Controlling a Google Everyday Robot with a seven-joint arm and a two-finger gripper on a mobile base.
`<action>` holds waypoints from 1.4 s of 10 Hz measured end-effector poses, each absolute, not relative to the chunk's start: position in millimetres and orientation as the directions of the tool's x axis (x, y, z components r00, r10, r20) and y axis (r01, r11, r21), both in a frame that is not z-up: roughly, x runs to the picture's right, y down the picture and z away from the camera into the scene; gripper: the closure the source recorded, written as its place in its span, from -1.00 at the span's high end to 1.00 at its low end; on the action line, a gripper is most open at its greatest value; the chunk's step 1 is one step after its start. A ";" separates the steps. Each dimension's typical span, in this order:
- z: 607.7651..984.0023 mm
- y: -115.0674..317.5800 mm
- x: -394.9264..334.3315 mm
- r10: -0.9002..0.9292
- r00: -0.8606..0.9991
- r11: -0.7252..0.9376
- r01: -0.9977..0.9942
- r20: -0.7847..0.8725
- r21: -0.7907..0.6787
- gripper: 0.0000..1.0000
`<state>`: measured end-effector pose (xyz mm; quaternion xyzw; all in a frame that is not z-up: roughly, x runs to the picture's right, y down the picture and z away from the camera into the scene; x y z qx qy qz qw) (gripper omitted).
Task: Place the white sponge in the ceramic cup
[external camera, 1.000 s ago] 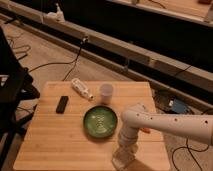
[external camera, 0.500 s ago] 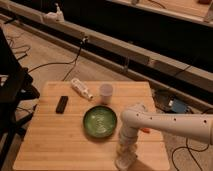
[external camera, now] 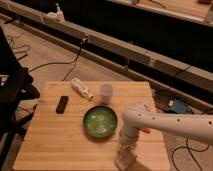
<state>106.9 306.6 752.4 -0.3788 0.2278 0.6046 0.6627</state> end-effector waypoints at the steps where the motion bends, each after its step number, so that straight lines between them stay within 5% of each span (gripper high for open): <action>1: 746.3 292.5 111.3 0.651 0.150 -0.022 -0.976 -0.744 -0.216 -1.00; 5: 721.2 228.9 113.8 0.743 0.123 -0.041 -0.973 -0.658 -0.228 -1.00; 9: 680.9 86.4 72.3 0.913 0.129 0.003 -0.951 -0.388 -0.310 -1.00; 14: 672.1 71.3 62.6 0.925 0.138 0.016 -0.946 -0.355 -0.325 -1.00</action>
